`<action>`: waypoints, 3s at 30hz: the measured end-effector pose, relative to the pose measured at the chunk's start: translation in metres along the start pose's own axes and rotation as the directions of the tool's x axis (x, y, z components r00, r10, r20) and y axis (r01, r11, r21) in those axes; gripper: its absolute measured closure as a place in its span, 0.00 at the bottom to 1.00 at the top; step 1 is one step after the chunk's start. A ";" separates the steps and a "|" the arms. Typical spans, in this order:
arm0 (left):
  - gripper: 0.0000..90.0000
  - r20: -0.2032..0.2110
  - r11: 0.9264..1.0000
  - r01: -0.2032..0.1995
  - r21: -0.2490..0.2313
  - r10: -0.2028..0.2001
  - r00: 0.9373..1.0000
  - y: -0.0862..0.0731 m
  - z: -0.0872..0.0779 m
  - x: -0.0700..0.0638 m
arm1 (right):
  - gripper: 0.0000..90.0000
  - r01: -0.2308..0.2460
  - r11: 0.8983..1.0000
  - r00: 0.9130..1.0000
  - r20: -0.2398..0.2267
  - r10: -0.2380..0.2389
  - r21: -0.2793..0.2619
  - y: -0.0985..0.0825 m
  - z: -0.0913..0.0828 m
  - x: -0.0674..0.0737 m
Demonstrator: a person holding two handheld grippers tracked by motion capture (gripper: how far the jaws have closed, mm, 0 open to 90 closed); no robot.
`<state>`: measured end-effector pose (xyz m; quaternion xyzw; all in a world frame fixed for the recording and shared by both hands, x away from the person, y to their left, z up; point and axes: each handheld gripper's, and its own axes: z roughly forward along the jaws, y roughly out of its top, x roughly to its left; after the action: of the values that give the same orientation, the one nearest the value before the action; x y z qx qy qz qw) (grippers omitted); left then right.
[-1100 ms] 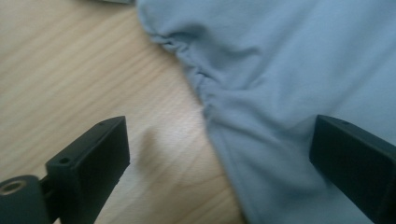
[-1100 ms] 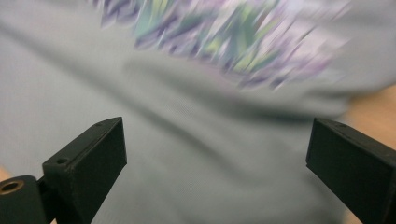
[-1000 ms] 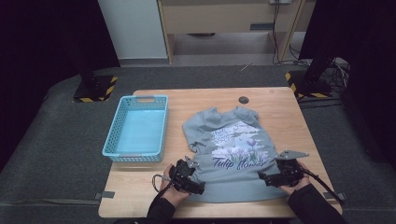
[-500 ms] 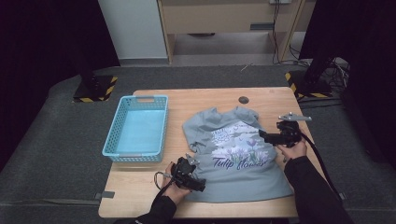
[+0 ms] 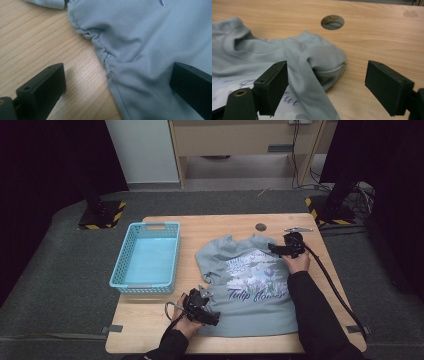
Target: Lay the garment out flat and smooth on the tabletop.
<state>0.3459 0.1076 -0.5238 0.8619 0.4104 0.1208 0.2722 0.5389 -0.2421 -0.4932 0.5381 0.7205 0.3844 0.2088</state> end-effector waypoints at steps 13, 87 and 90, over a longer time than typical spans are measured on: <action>0.00 0.005 1.000 -0.008 0.000 0.008 1.000 0.000 0.000 0.000 | 0.51 -0.034 0.998 0.999 -0.001 0.035 0.046 -0.015 0.043 -0.007; 0.00 0.012 0.999 -0.018 0.028 0.018 1.000 0.002 -0.001 -0.004 | 0.52 0.244 0.962 0.956 -0.199 -0.217 0.121 -0.047 -0.004 0.077; 0.00 0.012 0.999 -0.019 0.028 0.018 1.000 0.002 -0.001 -0.004 | 0.52 0.261 0.959 0.950 -0.204 -0.234 0.113 -0.045 -0.008 0.077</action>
<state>0.3443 0.1036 -0.5221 0.8701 0.4024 0.1123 0.2615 0.4800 -0.1784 -0.5146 0.4176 0.8238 0.3535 0.1484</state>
